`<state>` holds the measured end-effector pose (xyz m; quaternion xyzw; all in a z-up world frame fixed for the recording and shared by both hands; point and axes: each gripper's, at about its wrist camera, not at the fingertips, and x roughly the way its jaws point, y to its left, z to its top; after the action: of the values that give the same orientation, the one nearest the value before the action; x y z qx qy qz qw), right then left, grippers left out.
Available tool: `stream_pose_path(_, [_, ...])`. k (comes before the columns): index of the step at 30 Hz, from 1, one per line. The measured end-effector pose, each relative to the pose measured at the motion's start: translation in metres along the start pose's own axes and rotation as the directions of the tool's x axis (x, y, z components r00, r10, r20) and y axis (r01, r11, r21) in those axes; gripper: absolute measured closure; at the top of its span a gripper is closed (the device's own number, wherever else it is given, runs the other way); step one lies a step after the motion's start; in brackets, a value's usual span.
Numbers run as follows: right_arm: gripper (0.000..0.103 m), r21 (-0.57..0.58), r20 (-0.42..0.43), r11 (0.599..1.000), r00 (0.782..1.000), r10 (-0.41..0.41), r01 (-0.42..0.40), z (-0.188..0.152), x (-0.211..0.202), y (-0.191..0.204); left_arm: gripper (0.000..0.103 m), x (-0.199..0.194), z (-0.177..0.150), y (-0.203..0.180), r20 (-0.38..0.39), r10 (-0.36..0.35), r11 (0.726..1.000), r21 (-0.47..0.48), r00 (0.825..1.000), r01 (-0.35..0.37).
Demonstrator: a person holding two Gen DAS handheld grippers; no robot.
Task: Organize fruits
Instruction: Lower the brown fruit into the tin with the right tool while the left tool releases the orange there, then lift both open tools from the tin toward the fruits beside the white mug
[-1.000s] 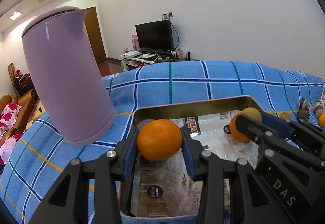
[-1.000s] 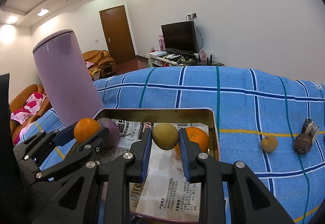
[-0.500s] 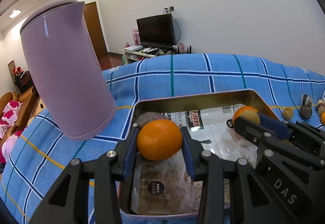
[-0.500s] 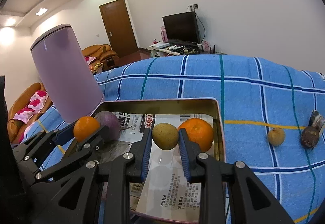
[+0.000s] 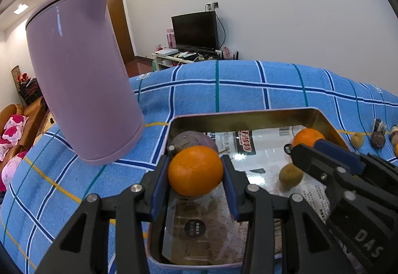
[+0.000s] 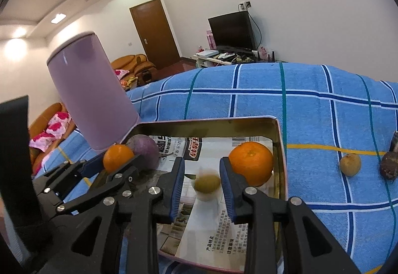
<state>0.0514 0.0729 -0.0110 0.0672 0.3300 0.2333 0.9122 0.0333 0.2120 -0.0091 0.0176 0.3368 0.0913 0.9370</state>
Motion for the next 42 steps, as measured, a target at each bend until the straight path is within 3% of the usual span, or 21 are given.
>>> stream_pose_path(2, [0.050,0.019,0.016,1.000,1.000,0.014,-0.015,-0.001,-0.004,-0.003,0.060,0.001,0.000,0.000,-0.002,0.002,1.000,0.000,1.000,-0.002])
stream_pose_path(3, [0.047,0.027,0.032,1.000,0.999,0.015,-0.016,-0.002,-0.008,-0.004,0.060,0.001,0.000,0.001,-0.001,0.002,1.000,0.000,1.000,-0.002])
stream_pose_path(6, [0.046,0.032,0.094,0.999,0.996,0.005,-0.008,-0.004,-0.019,-0.003,0.059,0.001,0.000,0.001,0.001,0.006,1.000,0.000,1.000,-0.006])
stream_pose_path(10, [0.046,0.022,0.179,0.996,0.980,-0.084,0.082,-0.005,-0.036,-0.001,0.057,-0.004,-0.001,-0.001,0.022,0.019,1.000,0.009,1.000,-0.019])
stream_pose_path(12, [0.046,0.016,0.226,0.991,0.965,-0.131,0.130,-0.005,-0.045,0.001,0.050,-0.007,-0.002,-0.004,0.041,0.035,0.999,0.018,0.999,-0.036])
stream_pose_path(14, [0.038,0.015,0.270,0.984,0.947,-0.175,0.178,-0.005,-0.052,0.002,0.028,-0.014,-0.002,-0.005,0.077,0.044,0.999,0.015,0.996,-0.045])
stream_pose_path(20, [0.033,0.021,0.351,0.962,0.899,-0.263,0.273,-0.006,-0.067,0.004,0.004,-0.034,-0.001,-0.008,0.186,0.031,1.000,-0.003,0.982,-0.031])
stream_pose_path(27, [0.032,0.023,0.358,0.951,0.885,-0.297,0.310,-0.008,-0.072,0.000,0.000,-0.039,-0.001,-0.012,0.221,0.008,1.000,-0.020,0.975,-0.004])
stream_pose_path(42, [0.032,0.036,0.344,0.940,0.879,-0.329,0.338,-0.014,-0.085,-0.017,0.000,-0.046,-0.005,-0.024,0.237,-0.005,1.000,-0.011,0.972,0.007])
